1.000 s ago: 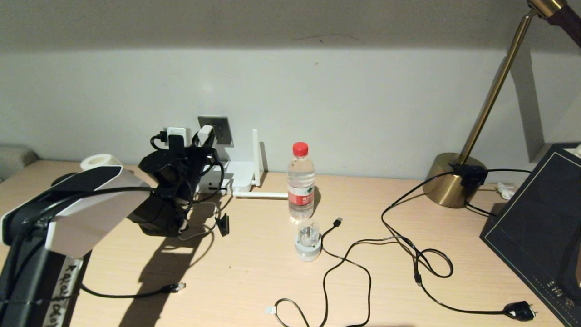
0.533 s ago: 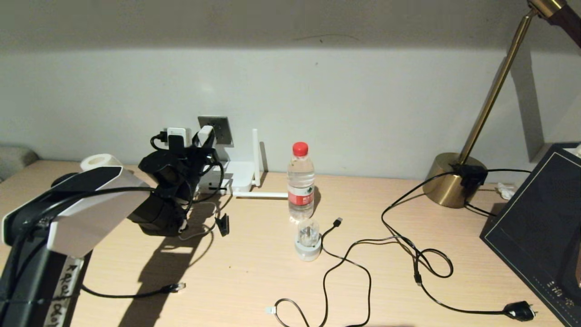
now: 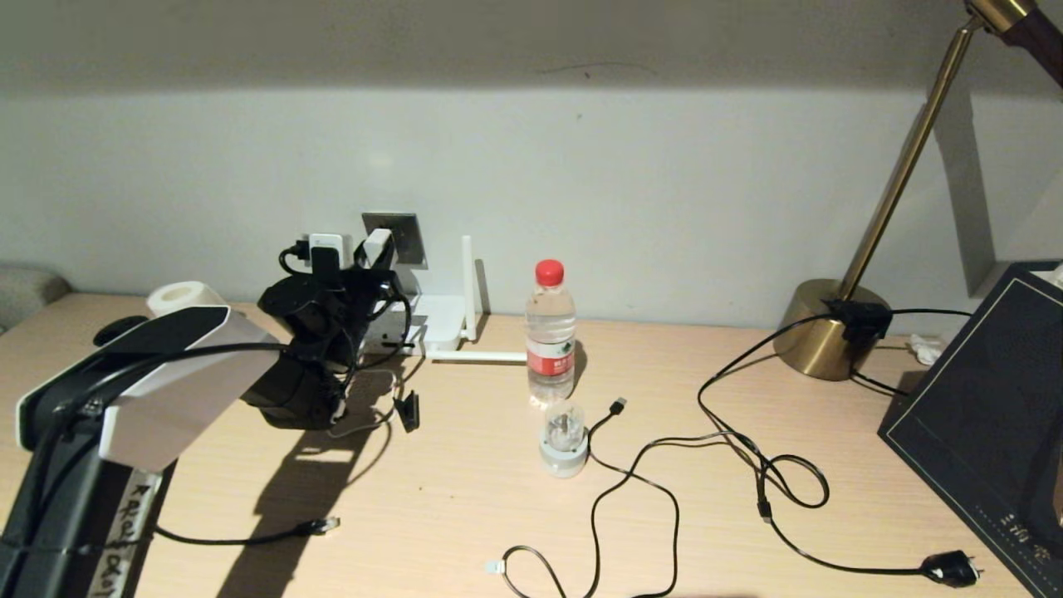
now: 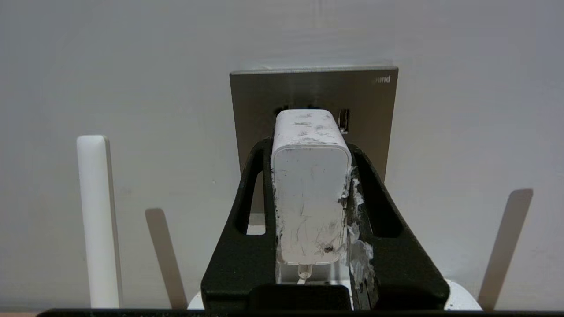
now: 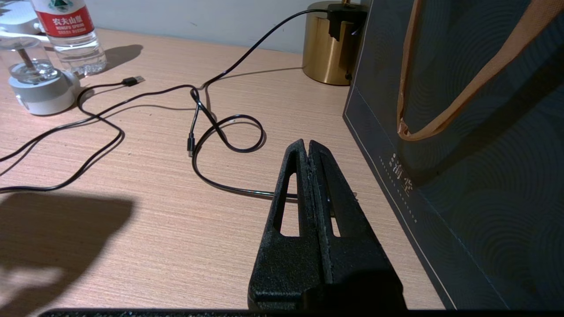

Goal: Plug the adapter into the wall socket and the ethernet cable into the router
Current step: Plug plug into socket

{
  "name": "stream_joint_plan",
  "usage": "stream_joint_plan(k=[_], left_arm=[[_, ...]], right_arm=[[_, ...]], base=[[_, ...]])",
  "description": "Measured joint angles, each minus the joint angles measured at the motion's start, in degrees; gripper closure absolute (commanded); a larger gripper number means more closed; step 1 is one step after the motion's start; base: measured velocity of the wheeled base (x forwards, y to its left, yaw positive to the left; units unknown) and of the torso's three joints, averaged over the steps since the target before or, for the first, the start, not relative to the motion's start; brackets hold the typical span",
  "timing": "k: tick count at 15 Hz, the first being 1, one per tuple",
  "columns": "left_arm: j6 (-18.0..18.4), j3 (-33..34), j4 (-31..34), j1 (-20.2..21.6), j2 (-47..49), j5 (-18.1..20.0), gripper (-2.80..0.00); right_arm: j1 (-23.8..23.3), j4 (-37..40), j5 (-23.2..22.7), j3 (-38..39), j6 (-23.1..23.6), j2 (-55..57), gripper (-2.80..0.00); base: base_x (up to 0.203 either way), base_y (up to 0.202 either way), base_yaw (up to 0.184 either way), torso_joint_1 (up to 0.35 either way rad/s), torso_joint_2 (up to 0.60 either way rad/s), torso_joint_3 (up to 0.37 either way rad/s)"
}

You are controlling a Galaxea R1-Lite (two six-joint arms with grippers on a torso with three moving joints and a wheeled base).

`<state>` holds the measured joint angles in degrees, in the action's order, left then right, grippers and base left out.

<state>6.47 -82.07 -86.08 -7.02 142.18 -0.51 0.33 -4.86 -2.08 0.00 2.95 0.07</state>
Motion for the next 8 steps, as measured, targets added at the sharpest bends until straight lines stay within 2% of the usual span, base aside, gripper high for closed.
stream_joint_plan(k=[8], left_arm=[[-0.02, -0.79, 0.24, 0.13, 0.74, 0.02, 0.0]], right_arm=[[0.0, 0.0, 0.01, 0.0, 0.0, 0.0, 0.0]], base=[[0.0, 0.0, 0.0, 0.0, 0.0, 0.0]])
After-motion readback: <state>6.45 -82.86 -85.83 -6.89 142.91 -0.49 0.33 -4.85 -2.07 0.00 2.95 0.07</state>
